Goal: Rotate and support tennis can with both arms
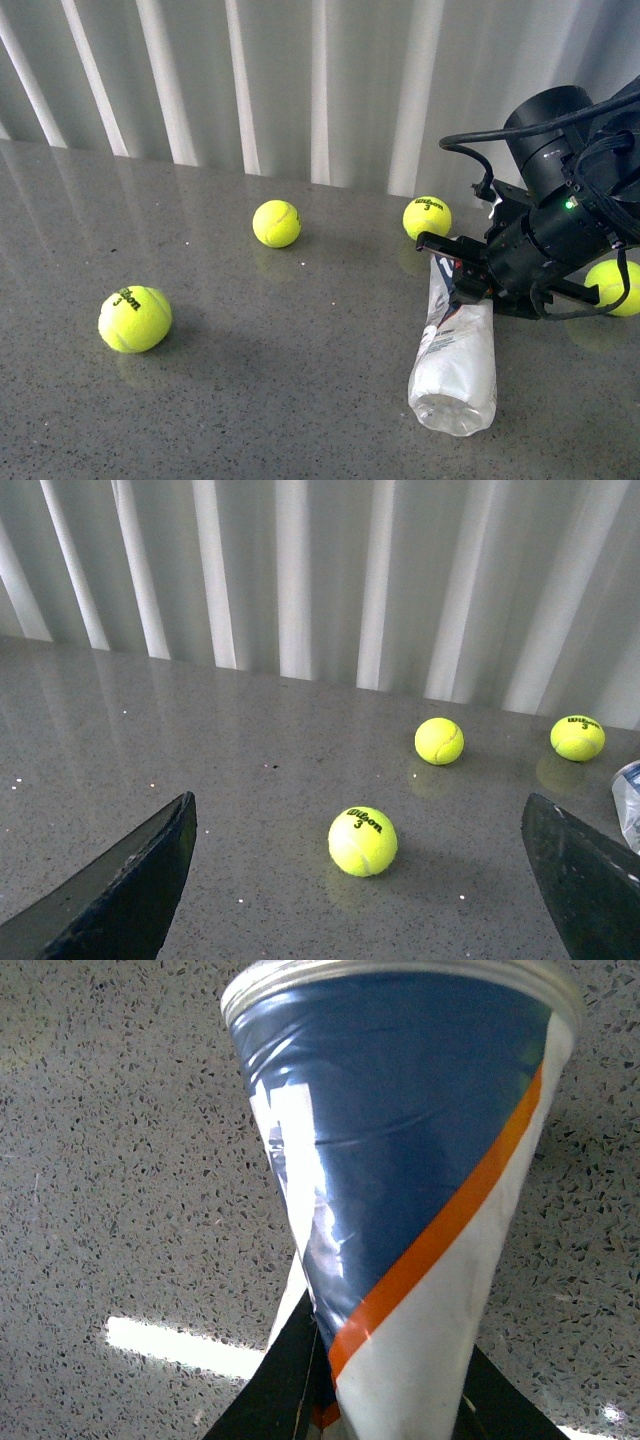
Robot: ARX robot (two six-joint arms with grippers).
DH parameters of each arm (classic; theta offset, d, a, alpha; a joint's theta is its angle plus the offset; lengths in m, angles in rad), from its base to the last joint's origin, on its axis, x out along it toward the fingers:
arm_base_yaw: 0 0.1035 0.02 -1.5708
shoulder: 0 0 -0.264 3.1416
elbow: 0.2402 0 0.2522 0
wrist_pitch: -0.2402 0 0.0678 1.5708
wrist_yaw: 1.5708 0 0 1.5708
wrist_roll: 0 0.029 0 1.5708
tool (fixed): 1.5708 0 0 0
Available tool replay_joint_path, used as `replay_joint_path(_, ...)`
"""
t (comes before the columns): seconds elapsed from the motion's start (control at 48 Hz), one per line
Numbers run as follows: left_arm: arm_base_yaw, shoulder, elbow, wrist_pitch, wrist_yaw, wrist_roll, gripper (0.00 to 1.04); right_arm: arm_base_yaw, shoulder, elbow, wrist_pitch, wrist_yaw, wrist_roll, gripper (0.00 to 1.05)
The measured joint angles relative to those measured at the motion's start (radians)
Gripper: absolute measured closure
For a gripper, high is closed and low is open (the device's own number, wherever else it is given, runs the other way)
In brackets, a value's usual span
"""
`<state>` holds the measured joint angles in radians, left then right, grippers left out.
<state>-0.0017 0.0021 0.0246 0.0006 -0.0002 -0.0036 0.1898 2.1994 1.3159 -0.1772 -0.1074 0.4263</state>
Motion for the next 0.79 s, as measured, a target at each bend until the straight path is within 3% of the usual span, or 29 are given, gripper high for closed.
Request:
replay_joint_path(0.626, 0.000, 0.000, 0.000, 0.000, 0.000, 0.000, 0.07, 0.006, -0.029, -0.023, 0.008, 0.005, -0.012, 0.93)
replay_joint_path(0.792, 0.000, 0.000, 0.000, 0.000, 0.000, 0.000, 0.07, 0.010, -0.078, -0.057, 0.004, 0.012, -0.077, 0.93)
